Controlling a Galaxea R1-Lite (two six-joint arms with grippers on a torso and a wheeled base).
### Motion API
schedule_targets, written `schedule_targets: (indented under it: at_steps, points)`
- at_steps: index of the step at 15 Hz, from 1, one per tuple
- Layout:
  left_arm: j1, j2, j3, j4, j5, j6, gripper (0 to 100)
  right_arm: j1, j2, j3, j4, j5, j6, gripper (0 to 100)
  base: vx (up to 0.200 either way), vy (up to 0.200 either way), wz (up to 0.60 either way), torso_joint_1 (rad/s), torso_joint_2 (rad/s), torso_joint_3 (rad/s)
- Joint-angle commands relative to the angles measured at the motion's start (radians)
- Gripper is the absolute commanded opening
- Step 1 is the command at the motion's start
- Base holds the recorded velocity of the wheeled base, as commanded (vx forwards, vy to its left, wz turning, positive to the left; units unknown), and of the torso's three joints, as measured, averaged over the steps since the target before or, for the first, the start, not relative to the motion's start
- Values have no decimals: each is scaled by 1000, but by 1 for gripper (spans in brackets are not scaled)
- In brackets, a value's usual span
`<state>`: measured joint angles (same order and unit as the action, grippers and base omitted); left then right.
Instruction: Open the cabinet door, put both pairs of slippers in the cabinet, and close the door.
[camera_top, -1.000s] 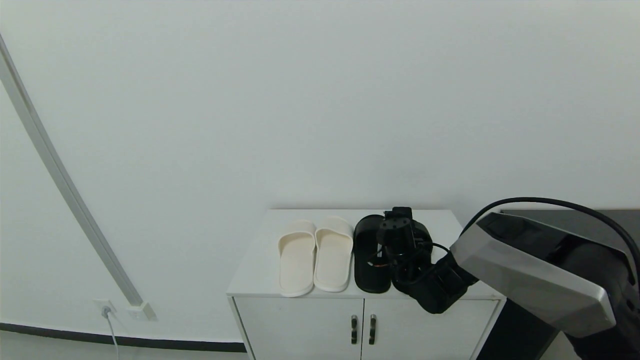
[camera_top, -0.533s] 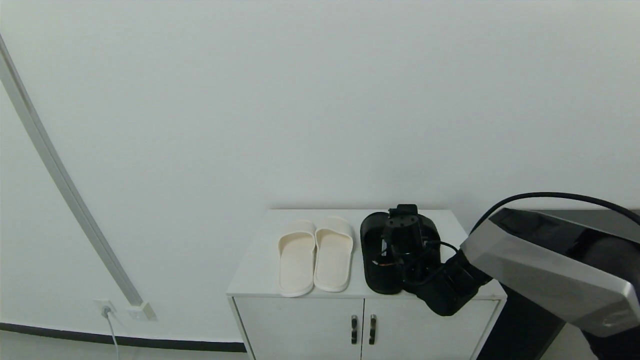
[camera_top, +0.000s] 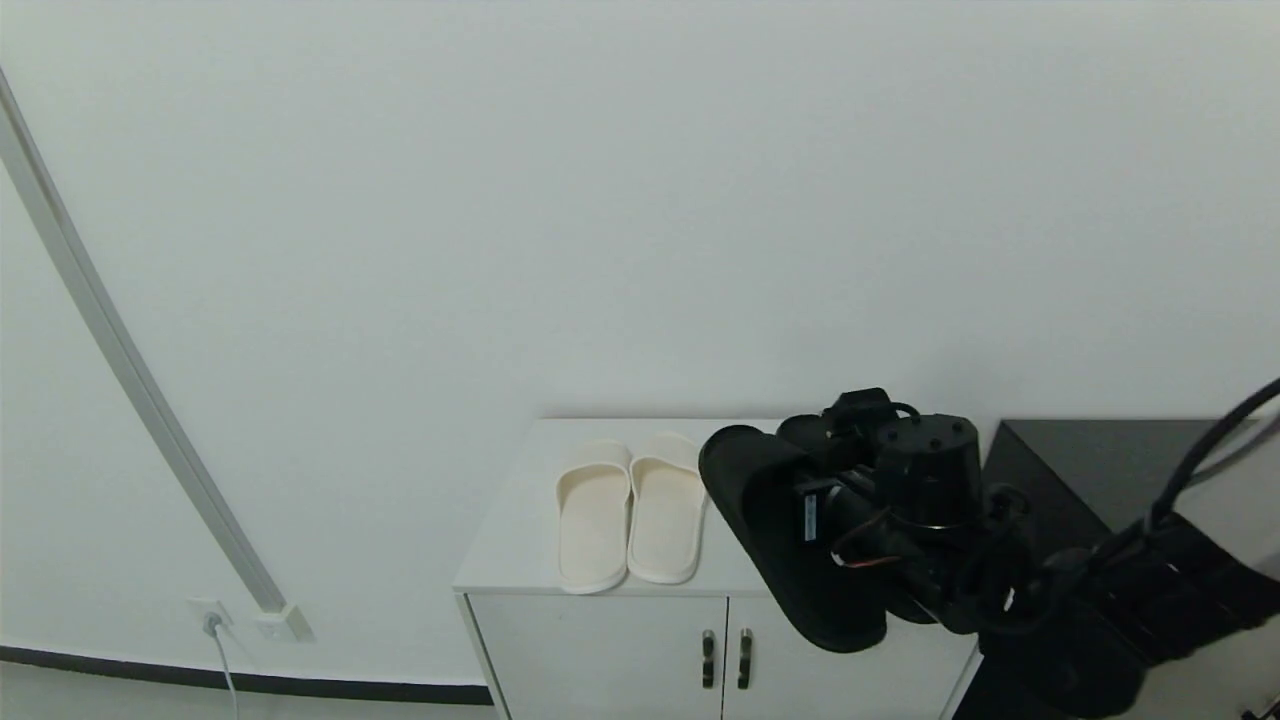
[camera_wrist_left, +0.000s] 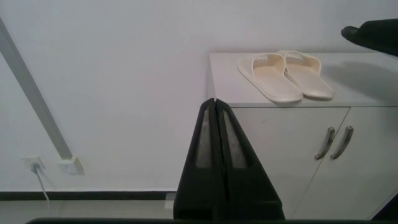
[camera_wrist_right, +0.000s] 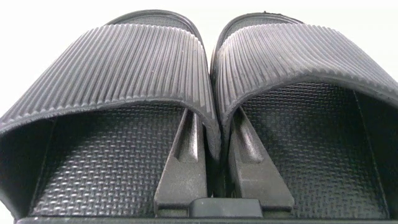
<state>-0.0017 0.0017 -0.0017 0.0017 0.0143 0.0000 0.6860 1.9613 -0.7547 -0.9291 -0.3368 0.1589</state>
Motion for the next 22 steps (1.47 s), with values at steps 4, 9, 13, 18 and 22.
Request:
schedule_targets:
  at_steps: [4,9,13,18,22]
  points:
    - [0,0,0,0,3,-2,0,67,-234,117,44,156,1,0,0,0,0,0,0,0]
    - [0,0,0,0,1,-2,0,72,-246,123,85,194,7,0,0,0,0,0,0,0]
    - [0,1,0,0,1,-2,0,76,-249,135,84,193,2,0,0,0,0,0,0,0]
    - [0,0,0,0,1,-3,0,87,-251,149,85,193,1,0,-200,0,0,8,3,2]
    - [0,0,0,0,1,-3,0,86,-251,152,81,193,1,0,-200,0,0,-6,-1,4]
